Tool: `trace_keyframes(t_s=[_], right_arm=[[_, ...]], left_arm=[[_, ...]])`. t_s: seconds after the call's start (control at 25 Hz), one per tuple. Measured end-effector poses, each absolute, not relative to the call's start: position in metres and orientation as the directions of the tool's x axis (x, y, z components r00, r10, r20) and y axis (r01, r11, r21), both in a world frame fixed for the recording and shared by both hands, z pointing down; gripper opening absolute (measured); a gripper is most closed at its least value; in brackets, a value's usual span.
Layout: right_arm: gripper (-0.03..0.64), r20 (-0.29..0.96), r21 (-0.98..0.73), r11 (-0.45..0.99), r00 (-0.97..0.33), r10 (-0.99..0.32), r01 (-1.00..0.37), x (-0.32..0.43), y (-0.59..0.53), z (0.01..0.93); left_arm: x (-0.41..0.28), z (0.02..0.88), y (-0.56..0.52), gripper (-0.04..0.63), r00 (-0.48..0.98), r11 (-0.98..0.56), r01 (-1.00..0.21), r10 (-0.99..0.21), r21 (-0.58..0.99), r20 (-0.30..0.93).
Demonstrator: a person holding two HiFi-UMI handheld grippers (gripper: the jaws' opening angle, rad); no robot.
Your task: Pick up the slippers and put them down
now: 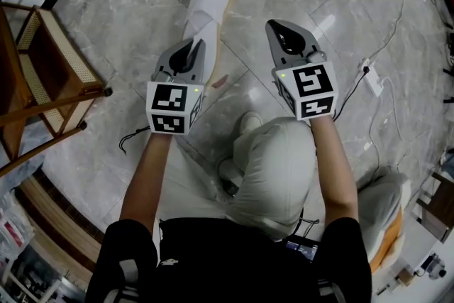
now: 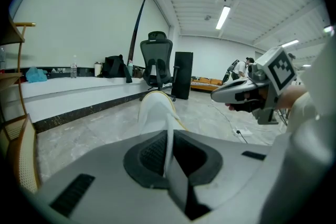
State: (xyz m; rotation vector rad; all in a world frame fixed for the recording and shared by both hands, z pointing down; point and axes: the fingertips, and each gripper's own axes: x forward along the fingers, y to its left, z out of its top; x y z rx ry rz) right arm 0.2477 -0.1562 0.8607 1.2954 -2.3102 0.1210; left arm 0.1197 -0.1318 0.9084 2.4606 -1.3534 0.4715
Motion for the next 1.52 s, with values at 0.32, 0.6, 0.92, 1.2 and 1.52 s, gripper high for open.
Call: trace_keyframes(t_s=[0.32, 0.6, 0.92, 1.2, 1.52], right_arm=[[-0.015, 0.461, 0.155, 0.538, -0.421, -0.781, -0.828, 0.261, -0.152, 0.878], [-0.015, 0.487, 0.134, 0.545, -0.423, -0.764, -0.828, 0.269, -0.145, 0.911], [-0.015, 0.513, 0.093, 0.54, -0.424, -0.746, -0.837, 0.277, -0.135, 0.949], [-0.015, 0.538, 0.06, 0.535, -0.424, -0.729, -0.843, 0.28, -0.127, 0.974], [-0.015, 0.562, 0.038, 0.539, -0.428, -0.708, -0.841, 0.276, -0.12, 0.999]], left_arm=[[0.13, 0.932, -0.128, 0.021, 0.515, -0.536, -0.84, -0.738, 0.084, 0.436], [0.138, 0.967, -0.128, 0.021, 0.506, -0.543, -0.837, -0.721, 0.067, 0.473], [0.152, 1.014, -0.12, 0.021, 0.502, -0.563, -0.825, -0.681, 0.058, 0.533], [0.158, 1.046, -0.116, 0.021, 0.481, -0.573, -0.819, -0.65, 0.037, 0.588], [0.159, 1.09, -0.11, 0.021, 0.473, -0.604, -0.797, -0.607, 0.017, 0.639]])
